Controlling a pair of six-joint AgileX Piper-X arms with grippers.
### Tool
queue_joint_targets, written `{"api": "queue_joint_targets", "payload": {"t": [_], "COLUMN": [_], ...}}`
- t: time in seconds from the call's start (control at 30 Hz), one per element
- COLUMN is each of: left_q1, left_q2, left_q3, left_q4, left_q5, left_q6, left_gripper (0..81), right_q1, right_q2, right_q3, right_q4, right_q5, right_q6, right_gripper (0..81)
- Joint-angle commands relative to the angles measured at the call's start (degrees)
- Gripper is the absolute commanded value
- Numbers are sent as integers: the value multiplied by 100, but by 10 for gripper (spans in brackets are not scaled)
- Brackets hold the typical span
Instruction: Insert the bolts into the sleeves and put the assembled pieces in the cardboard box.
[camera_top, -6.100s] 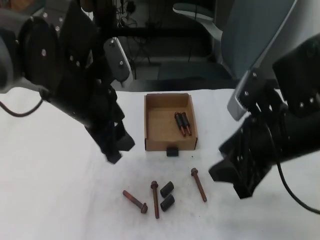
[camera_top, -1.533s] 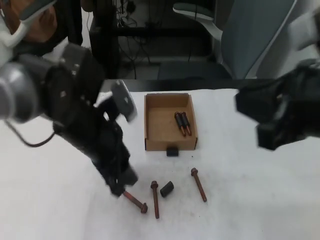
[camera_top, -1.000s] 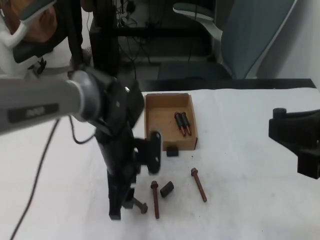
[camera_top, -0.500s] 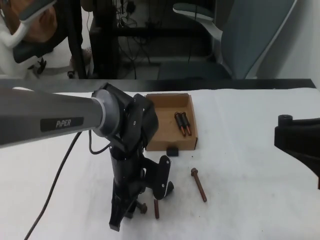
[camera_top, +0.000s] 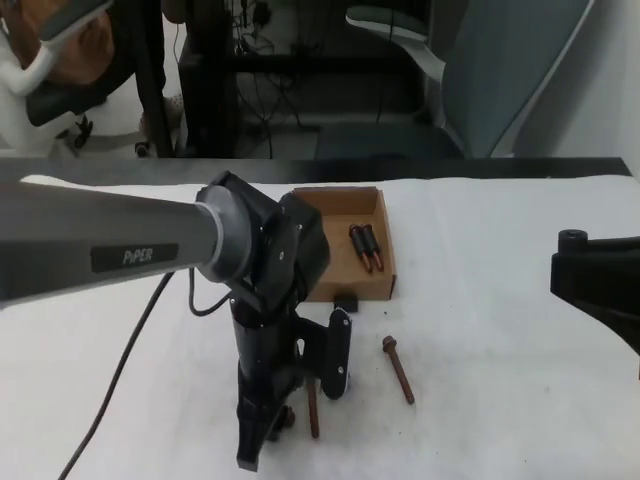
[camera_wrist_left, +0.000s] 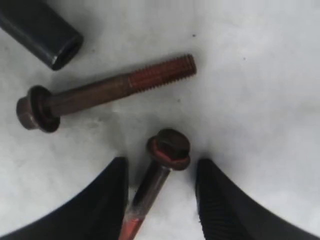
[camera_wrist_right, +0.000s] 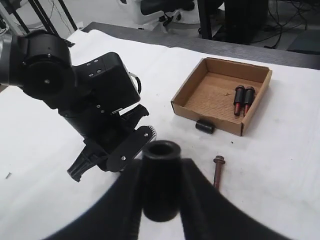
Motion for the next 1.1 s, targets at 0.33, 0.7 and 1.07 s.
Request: {"api": "queue_joint_targets", "payload": {"t": [0.33, 0.7, 1.07], "left_q1": [-41, 69, -255], "left_q2": [-269, -2828, -5122], "left_q3": [-10, 751, 3375], "left_q4": [-434, -2438, -7659], "left_q5": [697, 1984, 1635], "left_q6": [-1884, -4194, -7003], "left_gripper": [18, 18, 18], "right_q1": [-29, 407, 1698], "right_q2": [-37, -37, 514], "right_q3": [705, 1410, 2880], "right_q4": [-266, -1115, -5364], "right_q5": [-87, -384, 576], "right_q6": [-274, -987, -765], "right_gripper": [4, 4, 4]}}
